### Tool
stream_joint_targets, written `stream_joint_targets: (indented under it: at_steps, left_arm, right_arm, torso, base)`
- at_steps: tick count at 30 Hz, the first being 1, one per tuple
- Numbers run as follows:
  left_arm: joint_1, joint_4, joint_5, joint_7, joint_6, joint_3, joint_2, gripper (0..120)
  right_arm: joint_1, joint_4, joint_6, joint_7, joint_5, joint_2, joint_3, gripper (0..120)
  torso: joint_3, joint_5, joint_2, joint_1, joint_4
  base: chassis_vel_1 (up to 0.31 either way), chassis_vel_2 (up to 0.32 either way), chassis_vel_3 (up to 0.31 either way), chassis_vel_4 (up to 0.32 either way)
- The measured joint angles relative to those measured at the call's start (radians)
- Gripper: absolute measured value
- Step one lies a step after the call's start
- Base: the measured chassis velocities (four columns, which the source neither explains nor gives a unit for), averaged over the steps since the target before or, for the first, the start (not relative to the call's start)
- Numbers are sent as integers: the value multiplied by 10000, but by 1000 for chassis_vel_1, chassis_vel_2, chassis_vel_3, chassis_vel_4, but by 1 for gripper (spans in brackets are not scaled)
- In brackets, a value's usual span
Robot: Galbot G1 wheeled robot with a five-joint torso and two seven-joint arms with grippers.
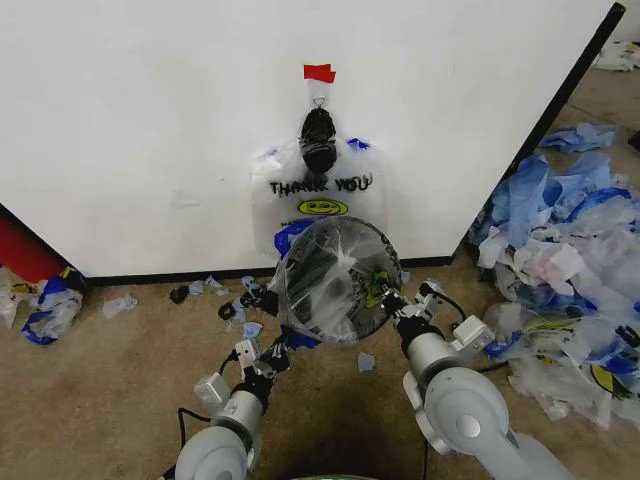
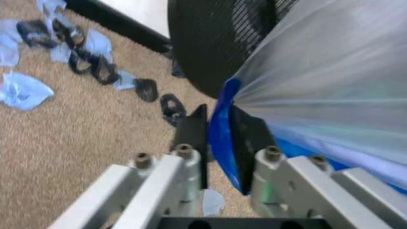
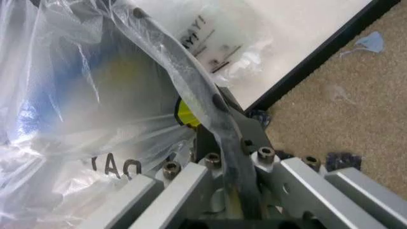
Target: Pick up the garbage bag from the wall and place it over the trash bin.
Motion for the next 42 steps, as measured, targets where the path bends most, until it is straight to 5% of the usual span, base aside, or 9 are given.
stream_joint_targets:
  at_steps: [11, 16, 21, 28, 37, 42]
  left_arm:
    - [195, -54, 310, 689, -476, -28, 447, 58]
    - [246, 2, 671, 851, -485, -160, 754, 70]
    - [593, -25, 1053, 886, -733, -644, 1200, 96]
    - [720, -1012, 985, 479, -589, -1127, 1687, 100]
    - [743, -2678, 224, 465, 64, -1374, 1754, 100]
    - [545, -3076, -101, 465, 369, -1130, 1775, 81]
  right_arm:
    - [177, -458, 108, -102, -208, 162, 93, 0]
    - [200, -873, 404, -230, -1033, 192, 91, 0]
    - [-40, -1363, 544, -341, -2649, 185, -200, 0]
    - [-446, -1971, 706, -297, -5313, 202, -742, 0]
    - [-503, -2159, 816, -294, -6314, 360, -1133, 0]
    - [-385, -2131, 877, -321, -6564, 360, -1138, 0]
  torso:
    - [0, -1, 0, 0, 0]
    - [0, 0, 0, 0, 0]
    - [0, -3, 0, 0, 1]
    - [1, 1, 0, 0, 0]
    - [0, 1, 0, 0, 0]
    - [0, 0, 0, 0, 1]
  base:
    - [0, 0, 0, 0]
    - [0, 0, 0, 0]
    - [0, 0, 0, 0]
    - [0, 0, 0, 0]
    - [0, 0, 0, 0]
    - [0, 0, 0, 0]
